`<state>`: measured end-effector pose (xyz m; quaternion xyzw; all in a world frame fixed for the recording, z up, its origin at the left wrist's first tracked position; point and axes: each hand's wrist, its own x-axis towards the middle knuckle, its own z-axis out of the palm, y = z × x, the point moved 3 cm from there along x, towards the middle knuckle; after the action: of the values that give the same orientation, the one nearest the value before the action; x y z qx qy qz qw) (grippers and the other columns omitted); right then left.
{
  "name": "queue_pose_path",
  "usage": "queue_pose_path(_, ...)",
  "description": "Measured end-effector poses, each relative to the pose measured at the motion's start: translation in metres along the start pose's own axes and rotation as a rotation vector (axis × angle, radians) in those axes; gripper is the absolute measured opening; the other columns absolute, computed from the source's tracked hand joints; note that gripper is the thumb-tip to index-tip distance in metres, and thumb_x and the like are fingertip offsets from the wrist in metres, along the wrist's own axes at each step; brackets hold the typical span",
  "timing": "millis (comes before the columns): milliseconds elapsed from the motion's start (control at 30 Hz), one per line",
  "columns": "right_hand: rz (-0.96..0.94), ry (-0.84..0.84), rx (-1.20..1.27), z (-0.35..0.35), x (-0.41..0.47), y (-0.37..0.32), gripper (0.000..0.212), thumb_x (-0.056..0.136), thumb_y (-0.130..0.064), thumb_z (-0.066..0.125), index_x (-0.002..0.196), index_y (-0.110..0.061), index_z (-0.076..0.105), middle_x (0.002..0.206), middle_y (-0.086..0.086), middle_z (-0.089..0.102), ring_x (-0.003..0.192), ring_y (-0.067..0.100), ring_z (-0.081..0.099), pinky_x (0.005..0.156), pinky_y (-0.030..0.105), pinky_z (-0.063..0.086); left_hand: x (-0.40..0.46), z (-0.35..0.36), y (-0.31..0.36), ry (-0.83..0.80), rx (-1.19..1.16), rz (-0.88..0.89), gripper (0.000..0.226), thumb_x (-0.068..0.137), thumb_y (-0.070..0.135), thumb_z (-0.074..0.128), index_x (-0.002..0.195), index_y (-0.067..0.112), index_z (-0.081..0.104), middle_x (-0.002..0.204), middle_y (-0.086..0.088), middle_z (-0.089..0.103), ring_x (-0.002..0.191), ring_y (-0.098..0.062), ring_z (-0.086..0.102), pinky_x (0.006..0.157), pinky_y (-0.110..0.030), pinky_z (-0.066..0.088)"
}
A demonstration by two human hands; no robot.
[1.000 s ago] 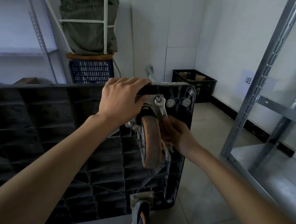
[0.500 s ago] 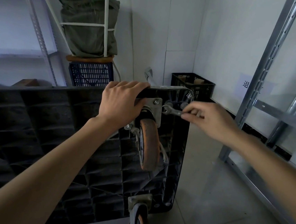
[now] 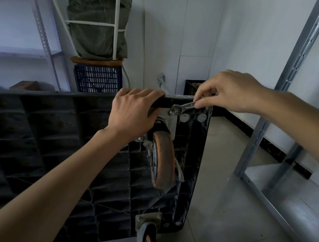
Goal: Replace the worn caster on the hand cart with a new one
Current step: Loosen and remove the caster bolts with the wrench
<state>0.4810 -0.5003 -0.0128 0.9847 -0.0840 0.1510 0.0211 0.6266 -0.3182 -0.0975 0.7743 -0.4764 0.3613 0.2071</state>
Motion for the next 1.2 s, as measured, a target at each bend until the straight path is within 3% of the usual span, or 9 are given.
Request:
queue_pose_path(167, -0.026, -0.074, -0.097, -0.014, 0.019, -0.015, 0.017, 0.078, -0.062, 0.075, 0.082, -0.047, 0.071, 0.075, -0.021, 0.065, 0.074, -0.004, 0.055, 0.061, 0.027, 0.033, -0.001, -0.001, -0.001, 0.014, -0.007, 0.003, 0.038, 0.094, 0.041, 0.061, 0.131, 0.031, 0.06, 0.122, 0.01, 0.07, 0.111, -0.021, 0.066, 0.098, -0.039, 0.04)
queue_pose_path(333, 0.0, -0.19, -0.101, -0.025, 0.034, -0.022, 0.021, 0.072, -0.057, 0.082, 0.076, -0.038, 0.073, 0.063, -0.021, 0.068, 0.053, 0.002, 0.062, 0.058, 0.025, 0.037, -0.001, 0.0, 0.0, 0.031, -0.003, 0.007, 0.037, 0.093, 0.04, 0.063, 0.129, 0.03, 0.062, 0.12, 0.01, 0.071, 0.108, -0.021, 0.067, 0.096, -0.038, 0.04)
queue_pose_path(633, -0.036, -0.218, -0.167, -0.031, 0.053, -0.028, 0.03, 0.066, -0.058, 0.086, 0.073, -0.032, 0.073, 0.057, -0.019, 0.067, 0.066, 0.014, 0.071, 0.061, 0.028, 0.041, -0.001, 0.002, -0.001, 0.057, -0.001, 0.008, 0.038, 0.092, 0.037, 0.063, 0.128, 0.029, 0.064, 0.119, 0.01, 0.071, 0.106, -0.02, 0.067, 0.093, -0.038, 0.041)
queue_pose_path(933, -0.006, -0.03, -0.13, -0.008, 0.034, -0.005, 0.037, 0.066, -0.07, 0.079, 0.077, -0.036, 0.07, 0.072, -0.02, 0.068, 0.075, -0.005, 0.057, 0.06, 0.026, 0.035, -0.001, 0.002, -0.001, 0.043, -0.003, 0.002, 0.038, 0.093, 0.039, 0.063, 0.13, 0.03, 0.062, 0.121, 0.01, 0.07, 0.109, -0.02, 0.067, 0.096, -0.038, 0.04)
queue_pose_path(1200, -0.041, 0.108, -0.164, -0.002, 0.028, -0.002, 0.038, 0.071, -0.072, 0.073, 0.076, -0.036, 0.065, 0.072, -0.023, 0.061, 0.076, 0.012, 0.057, 0.07, 0.03, 0.036, -0.001, 0.002, -0.001, 0.043, -0.007, -0.003, 0.038, 0.092, 0.039, 0.064, 0.13, 0.03, 0.063, 0.121, 0.01, 0.071, 0.108, -0.02, 0.067, 0.095, -0.038, 0.041)
